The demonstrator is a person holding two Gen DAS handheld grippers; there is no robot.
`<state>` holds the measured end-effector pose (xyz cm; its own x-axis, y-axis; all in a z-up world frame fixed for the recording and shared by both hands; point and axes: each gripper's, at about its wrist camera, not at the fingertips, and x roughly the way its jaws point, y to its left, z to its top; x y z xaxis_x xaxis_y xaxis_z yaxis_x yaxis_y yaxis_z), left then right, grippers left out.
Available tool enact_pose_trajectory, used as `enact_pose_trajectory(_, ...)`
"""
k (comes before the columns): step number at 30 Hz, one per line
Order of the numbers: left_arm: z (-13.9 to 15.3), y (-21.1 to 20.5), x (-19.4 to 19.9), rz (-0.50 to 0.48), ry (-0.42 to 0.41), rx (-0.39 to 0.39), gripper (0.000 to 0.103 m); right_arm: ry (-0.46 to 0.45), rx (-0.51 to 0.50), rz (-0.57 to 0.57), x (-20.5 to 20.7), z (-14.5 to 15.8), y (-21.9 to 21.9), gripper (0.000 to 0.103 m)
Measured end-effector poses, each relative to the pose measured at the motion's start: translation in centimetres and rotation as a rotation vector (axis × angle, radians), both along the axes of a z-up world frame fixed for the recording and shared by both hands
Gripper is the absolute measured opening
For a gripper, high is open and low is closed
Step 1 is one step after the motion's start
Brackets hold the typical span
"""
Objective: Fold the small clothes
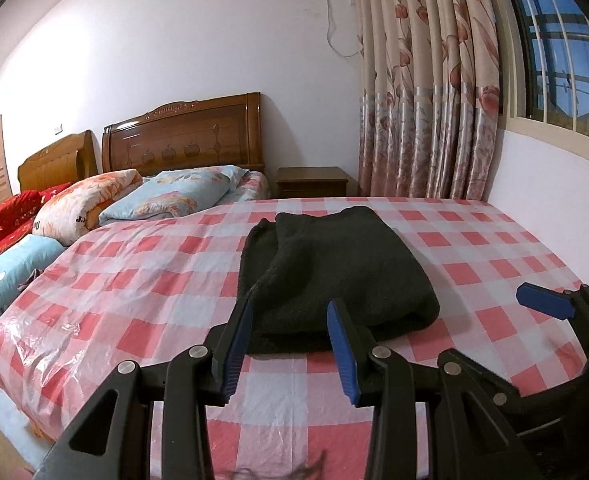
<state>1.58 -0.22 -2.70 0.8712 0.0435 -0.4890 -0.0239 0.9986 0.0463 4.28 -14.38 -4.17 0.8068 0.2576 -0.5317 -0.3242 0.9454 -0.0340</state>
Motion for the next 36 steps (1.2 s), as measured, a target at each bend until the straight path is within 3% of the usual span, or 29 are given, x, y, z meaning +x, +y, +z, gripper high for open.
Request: enact_pose_trajectory(36,-0.52,0.30,0.08,0.000,0.013,-0.005,0.039,-0.007,-0.019,0.028,-0.65,-0.31,0.72,0.103)
